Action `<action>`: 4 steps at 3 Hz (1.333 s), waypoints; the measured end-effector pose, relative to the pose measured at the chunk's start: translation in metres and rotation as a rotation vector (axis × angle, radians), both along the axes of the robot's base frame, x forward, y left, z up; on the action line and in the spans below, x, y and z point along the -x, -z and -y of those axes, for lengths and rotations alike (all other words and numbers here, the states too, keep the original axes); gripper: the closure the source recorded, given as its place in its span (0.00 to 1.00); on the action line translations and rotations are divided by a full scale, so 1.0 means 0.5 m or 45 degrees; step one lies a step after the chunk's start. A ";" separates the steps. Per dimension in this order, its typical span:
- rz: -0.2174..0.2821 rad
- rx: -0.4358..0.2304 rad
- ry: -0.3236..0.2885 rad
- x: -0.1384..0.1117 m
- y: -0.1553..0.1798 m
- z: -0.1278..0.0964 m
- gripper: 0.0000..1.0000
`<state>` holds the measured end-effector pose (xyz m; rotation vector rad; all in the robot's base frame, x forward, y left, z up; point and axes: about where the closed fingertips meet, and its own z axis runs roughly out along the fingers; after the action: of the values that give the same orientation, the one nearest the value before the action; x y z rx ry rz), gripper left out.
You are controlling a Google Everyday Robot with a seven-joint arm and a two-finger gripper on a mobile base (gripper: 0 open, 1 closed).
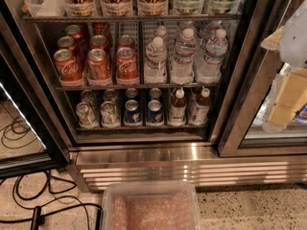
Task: Pick coke can from middle shelf of fridge
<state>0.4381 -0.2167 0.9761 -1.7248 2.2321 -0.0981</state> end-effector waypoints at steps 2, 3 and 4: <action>-0.005 -0.043 0.010 0.002 0.014 -0.014 0.00; -0.021 -0.158 0.010 0.009 0.075 -0.082 0.00; -0.025 -0.261 -0.035 -0.005 0.161 -0.172 0.00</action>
Offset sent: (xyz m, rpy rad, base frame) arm -0.0022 0.0143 -0.0213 0.0776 0.0330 -0.0161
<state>0.4406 -0.1305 0.8954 -1.6519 2.1472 0.1489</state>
